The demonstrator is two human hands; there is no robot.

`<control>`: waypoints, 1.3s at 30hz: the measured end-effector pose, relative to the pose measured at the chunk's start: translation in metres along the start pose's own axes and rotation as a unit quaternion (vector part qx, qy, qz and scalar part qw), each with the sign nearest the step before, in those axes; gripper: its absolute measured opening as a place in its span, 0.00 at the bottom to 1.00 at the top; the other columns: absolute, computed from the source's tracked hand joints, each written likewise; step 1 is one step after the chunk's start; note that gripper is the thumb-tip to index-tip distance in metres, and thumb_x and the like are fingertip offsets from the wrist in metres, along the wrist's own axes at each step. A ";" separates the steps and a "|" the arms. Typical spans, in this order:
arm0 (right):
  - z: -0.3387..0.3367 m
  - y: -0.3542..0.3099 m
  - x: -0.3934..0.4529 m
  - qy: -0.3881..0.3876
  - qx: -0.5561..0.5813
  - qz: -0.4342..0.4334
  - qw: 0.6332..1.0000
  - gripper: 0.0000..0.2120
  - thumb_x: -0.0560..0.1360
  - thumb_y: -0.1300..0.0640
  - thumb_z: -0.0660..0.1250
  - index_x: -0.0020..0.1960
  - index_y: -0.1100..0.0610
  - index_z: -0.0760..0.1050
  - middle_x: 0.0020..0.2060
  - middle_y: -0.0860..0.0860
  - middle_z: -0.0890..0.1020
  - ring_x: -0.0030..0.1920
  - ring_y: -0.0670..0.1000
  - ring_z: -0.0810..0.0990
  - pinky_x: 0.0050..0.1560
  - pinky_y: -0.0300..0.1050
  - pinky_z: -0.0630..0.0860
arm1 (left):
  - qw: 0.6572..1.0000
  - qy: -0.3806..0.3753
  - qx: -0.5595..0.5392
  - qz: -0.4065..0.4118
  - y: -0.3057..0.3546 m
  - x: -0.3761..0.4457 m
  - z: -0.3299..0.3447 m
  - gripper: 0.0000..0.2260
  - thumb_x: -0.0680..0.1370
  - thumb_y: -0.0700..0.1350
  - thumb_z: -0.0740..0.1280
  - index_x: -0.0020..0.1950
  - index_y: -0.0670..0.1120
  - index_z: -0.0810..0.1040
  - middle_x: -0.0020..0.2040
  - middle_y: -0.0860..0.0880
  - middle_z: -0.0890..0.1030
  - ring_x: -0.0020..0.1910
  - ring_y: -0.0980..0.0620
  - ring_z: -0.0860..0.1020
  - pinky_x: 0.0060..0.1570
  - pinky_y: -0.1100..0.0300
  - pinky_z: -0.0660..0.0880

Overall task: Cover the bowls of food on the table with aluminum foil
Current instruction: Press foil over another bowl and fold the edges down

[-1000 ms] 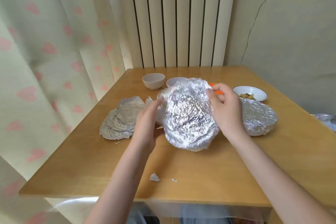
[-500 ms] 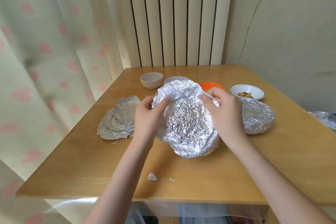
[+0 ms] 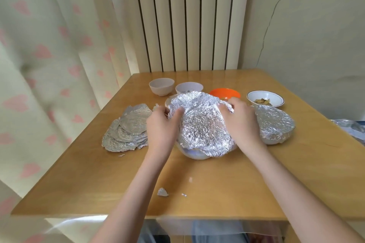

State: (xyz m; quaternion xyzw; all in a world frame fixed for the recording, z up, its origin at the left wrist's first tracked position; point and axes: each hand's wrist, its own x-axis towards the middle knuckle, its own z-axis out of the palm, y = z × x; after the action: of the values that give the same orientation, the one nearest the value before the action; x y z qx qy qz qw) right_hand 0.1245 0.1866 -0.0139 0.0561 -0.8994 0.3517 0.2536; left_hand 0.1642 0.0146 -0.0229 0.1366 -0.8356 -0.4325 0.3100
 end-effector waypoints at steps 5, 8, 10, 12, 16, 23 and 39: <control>0.016 0.003 0.010 -0.072 -0.116 0.046 0.990 0.15 0.79 0.45 0.61 0.57 0.55 0.69 0.47 0.55 0.80 0.49 0.60 0.79 0.40 0.46 0.67 | 0.997 -0.042 0.039 -0.048 -0.015 0.007 0.009 0.16 0.77 0.53 0.69 0.46 0.42 0.69 0.34 0.49 0.74 0.33 0.50 0.71 0.29 0.59 0.61; 0.022 0.013 0.011 -0.101 -0.037 0.065 0.992 0.10 0.78 0.48 0.62 0.53 0.54 0.69 0.41 0.52 0.78 0.43 0.57 0.77 0.38 0.46 0.68 | 0.991 -0.097 0.040 -0.081 -0.026 0.016 0.011 0.18 0.76 0.53 0.68 0.46 0.38 0.71 0.32 0.49 0.72 0.29 0.51 0.69 0.28 0.57 0.61; 0.025 0.017 0.012 -0.130 0.036 0.077 0.988 0.07 0.78 0.50 0.62 0.49 0.54 0.70 0.38 0.49 0.76 0.38 0.53 0.75 0.34 0.45 0.67 | 0.986 -0.133 0.016 -0.102 -0.033 0.021 0.010 0.19 0.75 0.53 0.68 0.45 0.36 0.72 0.30 0.48 0.72 0.26 0.52 0.68 0.26 0.59 0.62; 0.027 0.023 0.011 -0.148 0.073 0.087 0.982 0.07 0.78 0.49 0.62 0.48 0.53 0.70 0.36 0.49 0.76 0.35 0.52 0.75 0.32 0.44 0.65 | 0.982 -0.147 0.003 -0.122 -0.038 0.019 0.009 0.20 0.75 0.55 0.69 0.46 0.38 0.70 0.31 0.48 0.74 0.26 0.51 0.69 0.26 0.60 0.62; 0.026 0.025 0.008 -0.111 0.061 0.037 0.991 0.10 0.77 0.51 0.65 0.54 0.54 0.70 0.44 0.49 0.75 0.42 0.52 0.75 0.39 0.45 0.67 | 0.986 -0.113 0.055 -0.114 -0.029 0.003 0.005 0.25 0.76 0.63 0.65 0.55 0.41 0.66 0.42 0.44 0.80 0.41 0.43 0.78 0.37 0.53 0.70; 0.015 0.004 0.012 -0.048 0.020 -0.204 0.978 0.08 0.73 0.65 0.67 0.51 0.57 0.79 0.47 0.52 0.79 0.48 0.54 0.77 0.48 0.44 0.72 | 0.964 -0.055 0.129 0.227 0.001 -0.011 -0.017 0.31 0.71 0.69 0.59 0.59 0.44 0.71 0.53 0.49 0.74 0.55 0.48 0.72 0.50 0.59 0.66; 0.024 0.006 0.008 -0.327 0.099 -0.031 0.939 0.22 0.76 0.52 0.67 0.69 0.48 0.68 0.63 0.46 0.75 0.53 0.44 0.77 0.58 0.41 0.73 | 0.891 -0.390 0.214 0.093 -0.002 -0.008 -0.003 0.62 0.61 0.65 0.78 0.80 0.49 0.41 0.80 0.51 0.48 0.78 0.51 0.47 0.76 0.52 0.52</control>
State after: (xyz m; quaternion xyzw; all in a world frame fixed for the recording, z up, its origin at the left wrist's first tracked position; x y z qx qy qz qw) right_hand 0.1061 0.1761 -0.0288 0.2207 -0.8910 0.3936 -0.0506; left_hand 0.1723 0.0150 -0.0266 -0.0579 -0.9705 -0.2308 -0.0388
